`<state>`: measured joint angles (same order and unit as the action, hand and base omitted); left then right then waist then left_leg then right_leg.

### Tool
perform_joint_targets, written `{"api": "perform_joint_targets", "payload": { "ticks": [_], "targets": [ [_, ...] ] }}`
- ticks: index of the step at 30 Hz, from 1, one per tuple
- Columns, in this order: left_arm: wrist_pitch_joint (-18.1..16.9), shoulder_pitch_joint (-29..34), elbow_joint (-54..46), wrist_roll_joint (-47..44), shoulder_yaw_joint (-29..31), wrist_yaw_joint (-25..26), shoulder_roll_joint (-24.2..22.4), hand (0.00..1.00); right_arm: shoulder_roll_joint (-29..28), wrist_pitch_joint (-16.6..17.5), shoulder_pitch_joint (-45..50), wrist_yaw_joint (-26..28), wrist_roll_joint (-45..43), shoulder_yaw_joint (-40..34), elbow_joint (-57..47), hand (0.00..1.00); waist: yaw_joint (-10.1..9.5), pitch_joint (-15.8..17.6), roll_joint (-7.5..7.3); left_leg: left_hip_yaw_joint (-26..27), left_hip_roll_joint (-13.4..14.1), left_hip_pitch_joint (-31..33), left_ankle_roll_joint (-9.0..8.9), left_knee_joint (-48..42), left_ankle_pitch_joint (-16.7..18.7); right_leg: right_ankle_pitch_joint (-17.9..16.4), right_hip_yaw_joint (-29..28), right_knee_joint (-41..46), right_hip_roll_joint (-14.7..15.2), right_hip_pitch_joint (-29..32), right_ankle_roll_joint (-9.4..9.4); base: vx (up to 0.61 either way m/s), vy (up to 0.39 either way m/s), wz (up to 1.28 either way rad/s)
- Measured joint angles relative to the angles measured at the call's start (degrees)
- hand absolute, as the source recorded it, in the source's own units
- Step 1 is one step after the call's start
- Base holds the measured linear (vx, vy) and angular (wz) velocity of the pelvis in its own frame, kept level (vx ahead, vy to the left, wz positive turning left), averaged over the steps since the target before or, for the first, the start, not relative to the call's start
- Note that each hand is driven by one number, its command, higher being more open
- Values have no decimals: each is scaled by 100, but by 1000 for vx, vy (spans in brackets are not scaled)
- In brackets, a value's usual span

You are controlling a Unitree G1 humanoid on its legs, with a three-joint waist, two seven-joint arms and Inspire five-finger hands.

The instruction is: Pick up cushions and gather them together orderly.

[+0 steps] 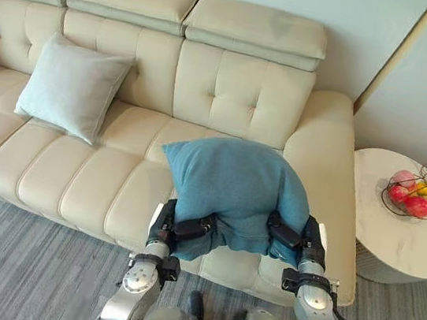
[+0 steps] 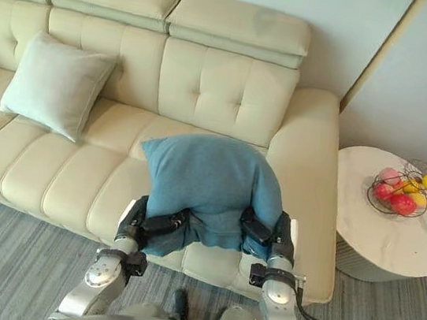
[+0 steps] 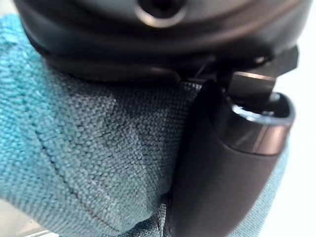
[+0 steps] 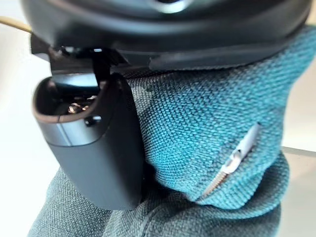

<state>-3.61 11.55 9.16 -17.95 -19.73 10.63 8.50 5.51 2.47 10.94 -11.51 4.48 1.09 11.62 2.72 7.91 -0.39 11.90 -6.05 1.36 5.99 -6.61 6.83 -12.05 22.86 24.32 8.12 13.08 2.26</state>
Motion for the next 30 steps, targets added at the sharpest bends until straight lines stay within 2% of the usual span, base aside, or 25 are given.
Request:
{"api": "perform_joint_targets", "payload": {
  "ticks": [1, 2, 3, 4, 5, 6, 8, 9, 10, 11, 12, 15, 16, 20, 23, 26, 30],
  "targets": [
    [4, 2, 2, 1, -45, -19, -4, 0, 40, -2, 47, -2, 0, -1, 0, 0, 52, -32, 43, -144, -11, 9, -5, -30, 47, 135, -5, -113, -62, -43, 107, 296, -25, 66],
    [10, 2, 19, 24, -128, -73, -7, 0, 106, -2, 146, -5, -2, -28, -3, 0, 94, -91, 132, -324, 60, 81, -155, -301, 252, 425, 49, -518, -227, -274, 37, 355, -53, 60],
    [12, 4, 24, 27, -147, -75, -9, 0, 115, -3, 166, -8, -2, -28, -7, 0, 91, -111, 168, -348, 112, 137, -236, -420, 341, 451, 99, -640, -280, -355, 18, 370, -70, 52],
    [13, 8, 60, 26, -123, -87, -17, 0, 90, -29, 186, -22, 0, -13, -54, 0, 65, -122, 192, -240, 302, 475, -522, -1443, 506, 629, 218, -1181, -441, -756, 24, 290, -58, 22],
    [15, 12, 91, 24, -112, -90, -29, 0, 99, -64, 209, -32, 0, 8, -122, 0, 40, -109, 176, -138, 414, 695, -635, -2075, 560, 690, 214, -1379, -468, -961, 31, 253, -39, -3],
    [16, 97, 102, 22, -85, -119, -59, 0, 116, -98, 287, -36, -3, 23, -292, 0, -157, -97, 187, 320, 896, 1012, -686, -3276, 813, 704, 75, -1634, -566, -1353, 26, 202, -18, -29],
    [15, 179, 104, 18, -24, -164, -118, 0, 117, -96, 293, -37, 3, 23, -354, 0, -269, -96, 176, 338, 1241, 1119, -641, -3641, 957, 704, -46, -1788, -596, -1618, 25, 207, 14, -48],
    [9, 202, 104, 13, 24, -195, -194, 0, 138, -90, 237, -48, 18, 23, -417, 0, -350, -123, 191, 156, 1552, 1294, -696, -3425, 979, 704, -187, -1820, -585, -1689, 25, 237, 114, -64],
    [-5, 182, 104, 14, 68, -204, -243, 0, 138, -88, 130, -68, 19, 21, -421, 0, -368, -136, 238, -198, 1669, 1344, -746, -2712, 905, 700, -330, -1805, -541, -1690, 16, 270, 216, -65],
    [-9, 162, 104, 16, 69, -205, -237, 0, 132, -88, 90, -81, 19, 21, -422, 0, -373, -153, 296, -431, 1678, 1253, -780, -2080, 655, 691, -408, -1774, -516, -1688, -15, 279, 311, -55],
    [-14, 153, 93, 23, 66, -218, -233, 0, 152, -83, 84, -92, 22, 7, -431, 0, -369, -184, 393, -739, 1728, 1038, -1184, -1168, -283, 592, -539, -1746, -564, -1718, -266, 230, 280, -36],
    [-5, 71, 107, 31, 77, -212, -86, 0, -89, -89, 102, -119, 23, -51, -304, 0, -211, -165, 73, -702, 1302, 702, -1064, -673, -385, 581, -638, -1892, -168, -1812, -451, 196, 204, -1],
    [1, 76, 107, 31, 42, -211, -79, 0, -103, -91, 118, -113, 30, -98, -274, 0, -204, -168, 60, -637, 1181, 622, -1031, -607, -385, 634, -655, -1975, -46, -1869, -533, 193, 181, 3],
    [11, 87, 107, 48, 13, -206, -23, 0, -152, -91, 118, -92, 49, -111, -164, 0, -238, -147, 122, -473, 1109, 169, -974, -241, -369, 693, -969, -2019, 25, -2053, -610, 91, 73, -16],
    [11, 87, 107, 62, 7, -209, 41, 0, -180, -79, 108, -59, 124, -113, -133, 0, -209, -168, 163, -273, 1112, -101, -1015, 363, -636, 722, -1120, -2021, 6, -1920, -656, 35, -17, -32],
    [20, 86, 111, 122, -42, -206, 55, 0, -191, -85, 99, -99, 245, -123, -12, 0, -185, -179, 190, -100, 1139, -145, -1046, 650, -775, 748, -1283, -2016, -36, -1745, -671, 16, 0, -34],
    [59, 29, 109, 301, -134, -87, 57, 0, -163, -111, 78, -245, 521, -85, 17, 0, -175, -187, 215, 113, 1195, -110, -1050, 669, -777, 806, -1556, -2018, -74, -1533, -632, -12, 16, -37]
  ]
}}
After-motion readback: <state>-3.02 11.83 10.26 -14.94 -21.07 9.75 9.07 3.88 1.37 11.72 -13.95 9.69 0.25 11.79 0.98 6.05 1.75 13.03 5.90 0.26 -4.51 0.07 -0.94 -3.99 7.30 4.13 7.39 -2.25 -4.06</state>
